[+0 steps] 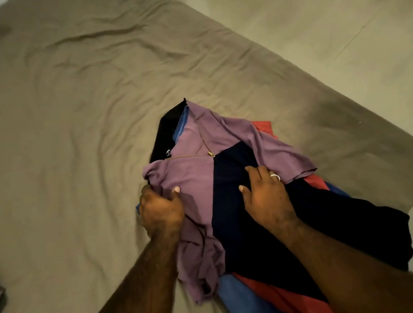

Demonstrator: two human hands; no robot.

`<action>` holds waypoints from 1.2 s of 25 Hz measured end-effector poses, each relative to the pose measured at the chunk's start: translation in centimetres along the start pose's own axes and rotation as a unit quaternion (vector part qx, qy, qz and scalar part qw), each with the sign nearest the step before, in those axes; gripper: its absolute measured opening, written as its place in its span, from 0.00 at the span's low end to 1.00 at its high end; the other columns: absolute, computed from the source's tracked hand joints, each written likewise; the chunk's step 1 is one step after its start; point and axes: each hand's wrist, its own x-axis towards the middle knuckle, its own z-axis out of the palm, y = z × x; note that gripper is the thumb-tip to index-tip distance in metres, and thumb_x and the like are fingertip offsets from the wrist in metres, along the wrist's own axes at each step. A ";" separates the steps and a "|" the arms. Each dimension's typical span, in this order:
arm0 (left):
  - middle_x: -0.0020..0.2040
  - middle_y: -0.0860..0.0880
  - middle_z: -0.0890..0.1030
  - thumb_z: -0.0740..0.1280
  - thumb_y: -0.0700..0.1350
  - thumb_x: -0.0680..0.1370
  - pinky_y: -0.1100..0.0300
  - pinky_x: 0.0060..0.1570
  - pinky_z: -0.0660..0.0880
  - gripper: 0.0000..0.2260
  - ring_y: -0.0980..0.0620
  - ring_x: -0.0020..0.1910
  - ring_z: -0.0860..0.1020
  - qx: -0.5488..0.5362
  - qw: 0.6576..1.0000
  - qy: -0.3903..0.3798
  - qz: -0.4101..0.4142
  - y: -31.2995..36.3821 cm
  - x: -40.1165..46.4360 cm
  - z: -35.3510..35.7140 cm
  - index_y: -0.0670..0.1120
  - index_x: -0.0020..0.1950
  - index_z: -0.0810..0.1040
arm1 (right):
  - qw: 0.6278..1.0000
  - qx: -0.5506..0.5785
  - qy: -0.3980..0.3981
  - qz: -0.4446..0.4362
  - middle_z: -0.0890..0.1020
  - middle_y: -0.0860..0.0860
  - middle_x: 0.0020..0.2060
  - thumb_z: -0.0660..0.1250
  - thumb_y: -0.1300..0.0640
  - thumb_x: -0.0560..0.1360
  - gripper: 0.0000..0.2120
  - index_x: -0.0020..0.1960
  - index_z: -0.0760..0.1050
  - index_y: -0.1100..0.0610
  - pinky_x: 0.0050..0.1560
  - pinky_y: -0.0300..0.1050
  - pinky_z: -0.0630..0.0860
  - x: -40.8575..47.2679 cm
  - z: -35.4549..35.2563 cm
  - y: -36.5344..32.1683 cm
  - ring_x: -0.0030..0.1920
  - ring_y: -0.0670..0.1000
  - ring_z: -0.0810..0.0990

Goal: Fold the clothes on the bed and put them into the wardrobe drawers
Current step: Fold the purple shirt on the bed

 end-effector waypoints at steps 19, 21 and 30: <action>0.56 0.48 0.88 0.66 0.37 0.83 0.57 0.56 0.78 0.08 0.51 0.56 0.84 -0.481 0.856 -0.187 -0.016 3.0 -6.7 -27.7 0.39 0.59 0.83 | 0.957 0.157 -0.227 -0.086 0.76 0.44 0.23 0.77 0.42 0.75 0.19 0.37 0.83 0.57 0.33 0.42 0.69 -4.5 -14.4 -14.6 0.28 0.42 0.72; 0.53 0.47 0.88 0.67 0.38 0.81 0.55 0.53 0.78 0.07 0.52 0.51 0.84 -0.503 0.845 -0.182 0.001 2.2 -8.3 -34.4 0.41 0.58 0.81 | 0.950 0.166 -0.237 -0.118 0.80 0.43 0.27 0.76 0.43 0.76 0.14 0.40 0.84 0.53 0.35 0.39 0.72 -6.1 -19.2 -19.0 0.30 0.41 0.76; 0.43 0.46 0.83 0.82 0.53 0.68 0.54 0.45 0.77 0.20 0.48 0.40 0.81 -0.450 0.877 -0.131 0.108 -2.3 -22.1 -71.1 0.45 0.53 0.83 | 0.884 0.340 -0.114 -0.299 0.85 0.49 0.37 0.68 0.63 0.81 0.09 0.46 0.85 0.54 0.43 0.48 0.76 -26.5 -44.7 -44.5 0.38 0.47 0.80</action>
